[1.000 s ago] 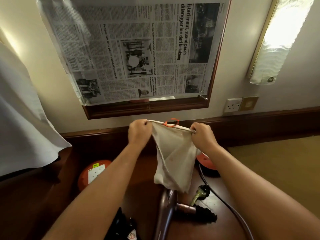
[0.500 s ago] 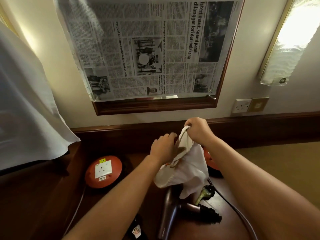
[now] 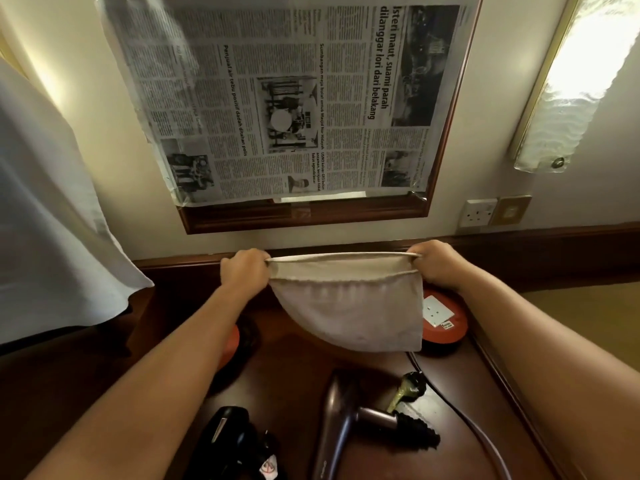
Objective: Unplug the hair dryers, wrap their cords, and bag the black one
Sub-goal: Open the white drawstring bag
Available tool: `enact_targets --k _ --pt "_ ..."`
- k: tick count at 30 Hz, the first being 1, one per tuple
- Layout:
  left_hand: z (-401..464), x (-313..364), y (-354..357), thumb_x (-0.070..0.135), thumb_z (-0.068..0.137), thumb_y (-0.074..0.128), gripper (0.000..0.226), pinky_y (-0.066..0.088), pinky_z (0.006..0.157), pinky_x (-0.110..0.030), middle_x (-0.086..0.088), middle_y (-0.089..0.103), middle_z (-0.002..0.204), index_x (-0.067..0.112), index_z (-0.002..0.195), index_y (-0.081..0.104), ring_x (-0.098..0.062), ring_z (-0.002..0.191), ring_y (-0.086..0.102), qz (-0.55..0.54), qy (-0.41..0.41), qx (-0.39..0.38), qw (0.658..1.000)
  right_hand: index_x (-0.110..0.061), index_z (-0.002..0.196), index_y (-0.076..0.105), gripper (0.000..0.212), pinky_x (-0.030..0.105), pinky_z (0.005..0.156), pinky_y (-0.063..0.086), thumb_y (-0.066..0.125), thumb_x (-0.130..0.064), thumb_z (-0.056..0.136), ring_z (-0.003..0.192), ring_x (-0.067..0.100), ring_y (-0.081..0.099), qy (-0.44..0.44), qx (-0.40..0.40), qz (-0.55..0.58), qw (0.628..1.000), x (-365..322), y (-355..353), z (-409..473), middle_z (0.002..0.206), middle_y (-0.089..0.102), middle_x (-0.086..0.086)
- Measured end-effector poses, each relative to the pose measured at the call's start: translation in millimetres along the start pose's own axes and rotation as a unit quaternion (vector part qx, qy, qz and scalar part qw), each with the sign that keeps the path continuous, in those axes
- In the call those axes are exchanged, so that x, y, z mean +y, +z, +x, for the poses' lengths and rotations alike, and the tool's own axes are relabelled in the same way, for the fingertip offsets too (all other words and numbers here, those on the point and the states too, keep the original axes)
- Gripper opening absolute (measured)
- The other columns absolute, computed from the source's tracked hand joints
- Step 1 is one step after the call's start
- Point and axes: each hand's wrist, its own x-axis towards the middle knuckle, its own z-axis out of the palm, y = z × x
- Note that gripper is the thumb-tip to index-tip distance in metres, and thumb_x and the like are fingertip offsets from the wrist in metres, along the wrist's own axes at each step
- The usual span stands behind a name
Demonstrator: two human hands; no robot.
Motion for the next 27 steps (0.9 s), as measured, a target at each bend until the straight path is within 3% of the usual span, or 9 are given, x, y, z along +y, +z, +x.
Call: enact_targets --k 4,9,14,19,27 --pt "3 -13 -5 0.013 0.087 0.047 0.034 0.04 0.095 -0.045 -0.005 0.07 0.1 0.028 0.102 0.072 -0.03 0.103 0.06 -0.015 -0.045 -0.022 0.999 -0.011 0.077 0.062 0.025 0.025 0.055 0.04 0.048 -0.016 0.097 0.063 0.016 0.054 0.016 -0.051 0.002 0.999 -5 -4 2 0.071 0.059 0.006" --pt "12 -15 -9 0.008 0.089 0.045 0.03 0.05 0.078 -0.036 -0.018 0.069 0.098 0.009 0.1 0.073 -0.038 0.097 0.062 -0.176 -0.085 -0.021 0.981 -0.009 0.089 0.064 0.026 0.028 0.06 0.045 0.049 -0.029 0.095 0.069 0.021 0.057 0.069 -0.054 0.037 0.995 -12 6 14 0.076 0.063 0.009" --pt "16 -16 -7 0.005 0.088 0.047 0.025 0.041 0.059 -0.027 -0.011 0.066 0.085 0.01 0.097 0.07 -0.024 0.072 0.056 -0.299 -0.109 -0.035 0.947 0.001 0.072 0.063 0.026 0.031 0.057 0.04 0.052 -0.016 0.088 0.063 0.023 0.052 0.02 0.036 0.033 0.999 -20 9 23 0.067 0.059 0.011" --pt "25 -28 -5 0.003 0.083 0.06 0.015 0.048 0.06 -0.029 -0.008 0.066 0.086 0.011 0.094 0.065 -0.019 0.072 0.059 -0.334 -0.103 -0.064 0.935 -0.012 0.078 0.064 0.017 0.026 0.058 0.045 0.055 0.002 0.083 0.074 0.02 0.056 -0.053 0.09 0.012 0.994 -20 14 33 0.079 0.062 0.005" --pt "47 -39 -3 -0.004 0.079 0.064 0.021 0.047 0.065 -0.027 -0.01 0.063 0.089 0.014 0.091 0.064 -0.019 0.077 0.057 -0.409 -0.082 -0.09 0.904 -0.011 0.081 0.058 0.006 0.026 0.056 0.043 0.062 -0.006 0.083 0.072 0.023 0.057 -0.051 0.071 0.018 0.996 -18 24 58 0.081 0.06 0.005"
